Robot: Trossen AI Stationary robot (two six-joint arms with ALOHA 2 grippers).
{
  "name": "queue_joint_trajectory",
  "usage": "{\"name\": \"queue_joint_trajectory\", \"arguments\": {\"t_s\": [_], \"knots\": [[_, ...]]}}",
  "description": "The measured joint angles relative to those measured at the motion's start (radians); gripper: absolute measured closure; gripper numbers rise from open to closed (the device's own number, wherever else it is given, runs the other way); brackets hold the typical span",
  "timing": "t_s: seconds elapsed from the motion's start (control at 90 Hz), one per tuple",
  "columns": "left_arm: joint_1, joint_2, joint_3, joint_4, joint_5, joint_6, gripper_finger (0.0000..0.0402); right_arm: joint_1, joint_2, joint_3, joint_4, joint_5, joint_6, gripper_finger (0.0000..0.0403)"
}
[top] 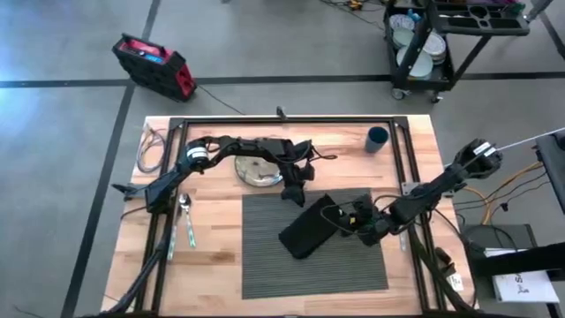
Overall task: Set table place
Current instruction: Move the folded black napkin to the top left of the table
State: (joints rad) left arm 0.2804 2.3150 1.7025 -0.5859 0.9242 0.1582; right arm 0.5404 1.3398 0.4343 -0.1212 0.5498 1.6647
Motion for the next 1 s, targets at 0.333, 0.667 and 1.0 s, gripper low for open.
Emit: {"name": "queue_joint_trajectory", "arguments": {"t_s": [0.333,0.667,1.0], "knots": [[0.001,-0.003,-0.001,0.133,-0.007,-0.035,0.0259,-0.022,0.006,0.001,0.026,-0.069,-0.050,0.0362],[0.005,-0.005,0.000,0.141,0.042,-0.035,0.0231,-0.091,0.049,0.000,0.252,-0.087,-0.219,0.0380],[0.004,-0.006,0.001,0.269,0.024,-0.054,0.0231,-0.094,0.054,0.000,0.276,-0.113,-0.236,0.0366]]}}
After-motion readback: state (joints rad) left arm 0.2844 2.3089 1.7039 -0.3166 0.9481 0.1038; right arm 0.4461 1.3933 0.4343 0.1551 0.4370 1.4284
